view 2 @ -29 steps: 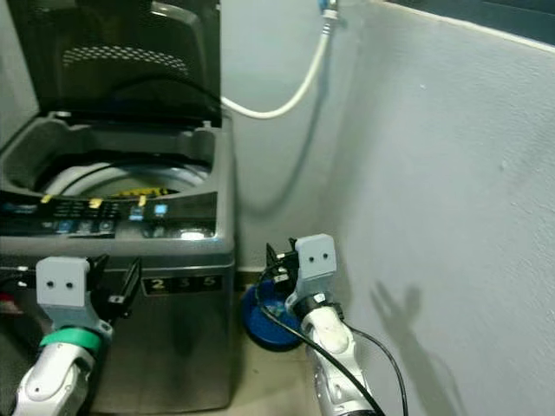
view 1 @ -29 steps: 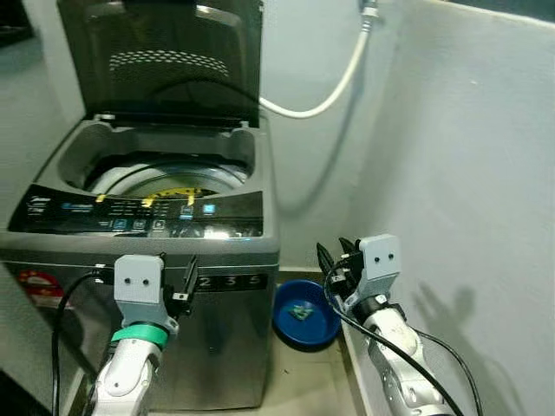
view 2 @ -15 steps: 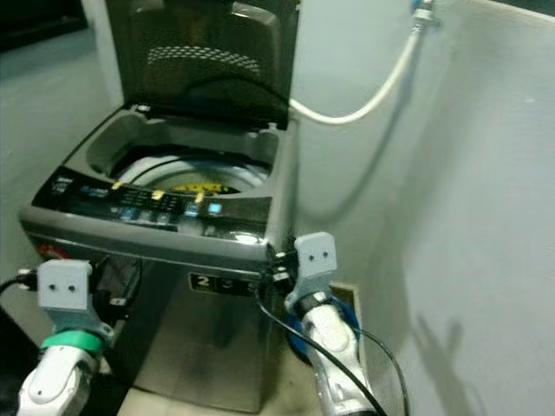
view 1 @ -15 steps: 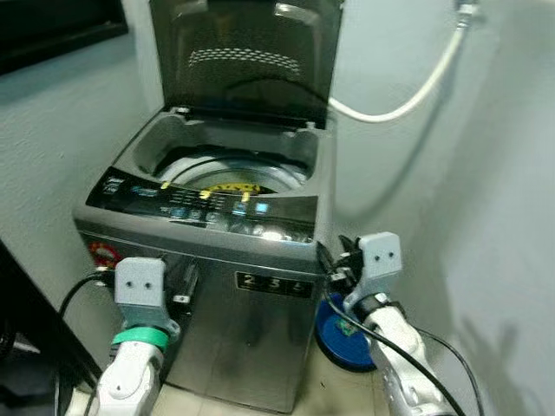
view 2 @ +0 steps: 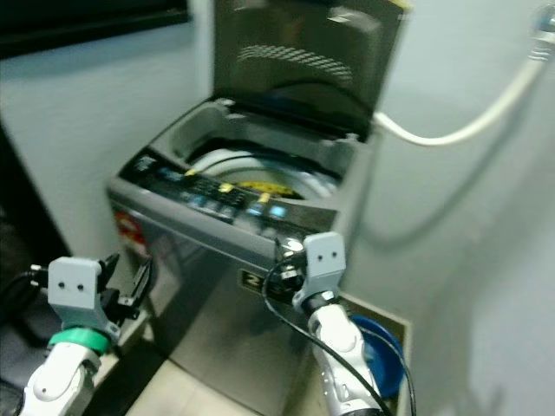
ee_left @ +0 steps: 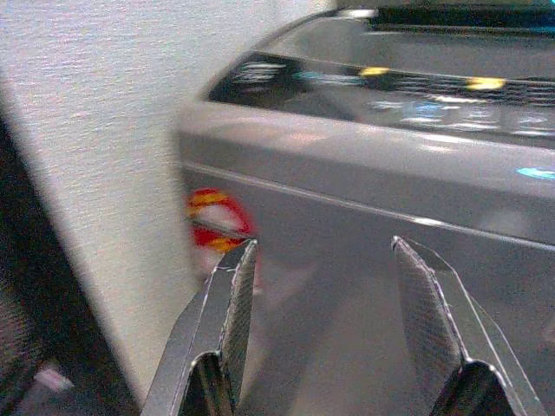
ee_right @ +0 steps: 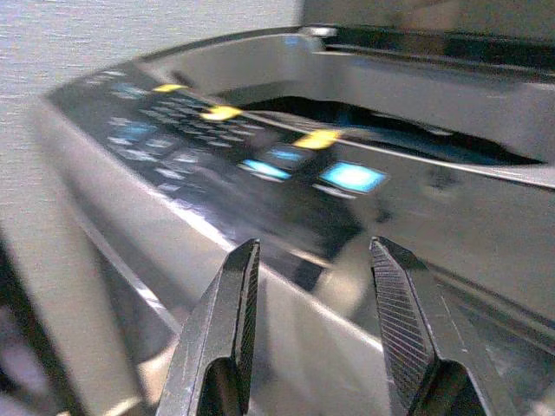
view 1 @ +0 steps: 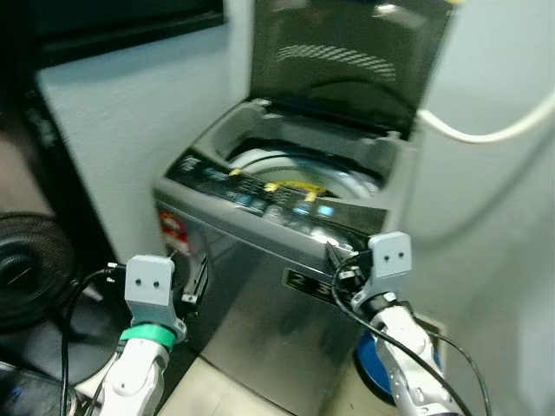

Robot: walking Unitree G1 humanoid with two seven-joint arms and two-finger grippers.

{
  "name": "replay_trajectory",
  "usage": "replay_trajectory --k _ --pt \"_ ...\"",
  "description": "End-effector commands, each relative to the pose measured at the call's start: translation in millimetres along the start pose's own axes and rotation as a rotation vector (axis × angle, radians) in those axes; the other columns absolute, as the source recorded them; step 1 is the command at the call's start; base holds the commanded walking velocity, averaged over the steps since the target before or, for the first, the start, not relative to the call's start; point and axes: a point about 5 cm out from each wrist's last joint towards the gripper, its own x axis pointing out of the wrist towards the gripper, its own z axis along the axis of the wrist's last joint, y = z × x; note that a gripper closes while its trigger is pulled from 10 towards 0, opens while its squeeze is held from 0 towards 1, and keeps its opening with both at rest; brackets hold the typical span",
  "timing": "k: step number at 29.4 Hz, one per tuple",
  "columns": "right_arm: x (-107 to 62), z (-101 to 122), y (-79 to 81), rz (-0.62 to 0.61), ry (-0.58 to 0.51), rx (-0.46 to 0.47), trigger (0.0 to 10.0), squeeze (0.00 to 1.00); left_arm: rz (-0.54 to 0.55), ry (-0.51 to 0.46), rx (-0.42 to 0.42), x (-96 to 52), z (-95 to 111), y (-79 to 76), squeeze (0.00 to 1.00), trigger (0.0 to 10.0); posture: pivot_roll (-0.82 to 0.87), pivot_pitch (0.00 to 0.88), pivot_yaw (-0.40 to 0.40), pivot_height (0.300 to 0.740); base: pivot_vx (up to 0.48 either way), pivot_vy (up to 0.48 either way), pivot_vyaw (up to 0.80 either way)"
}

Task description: Clothes washing

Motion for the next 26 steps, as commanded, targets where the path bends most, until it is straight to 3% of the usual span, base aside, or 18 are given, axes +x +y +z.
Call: replay_trajectory --k 1,9,12,16,26 --pt "-3.7 -6.4 -1.0 -0.005 0.029 0.011 10.0 0.0 -0.005 0.011 0.002 -2.1 -3.0 -1.8 0.0 10.0 0.08 0.041 -0.016 0.74 0.0 0.0 0.8" --pt "-4.0 -6.5 -2.5 -0.008 0.026 0.015 10.0 0.0 -0.023 0.006 0.027 -3.1 -2.8 -3.7 0.0 10.0 0.08 0.041 -0.013 0.74 0.0 0.0 0.8" --pt "-0.4 2.1 -6.2 -0.034 -0.025 0.177 10.0 0.0 -0.054 -0.011 0.045 -0.6 0.3 -6.7 0.0 10.0 0.08 0.04 -0.001 0.74 0.0 0.0 0.8" --pt "0.2 8.7 -2.8 0.024 -0.058 0.243 10.0 0.0 -0.066 -0.018 0.038 0.1 1.6 -8.2 0.0 10.0 0.08 0.04 0.0 0.74 0.0 0.0 0.8" --pt "-3.2 6.9 6.3 0.134 -0.034 0.223 10.0 0.0 -0.078 -0.017 0.026 -0.3 1.9 -11.5 0.0 10.0 0.07 0.047 -0.007 0.74 0.0 0.0 0.8"
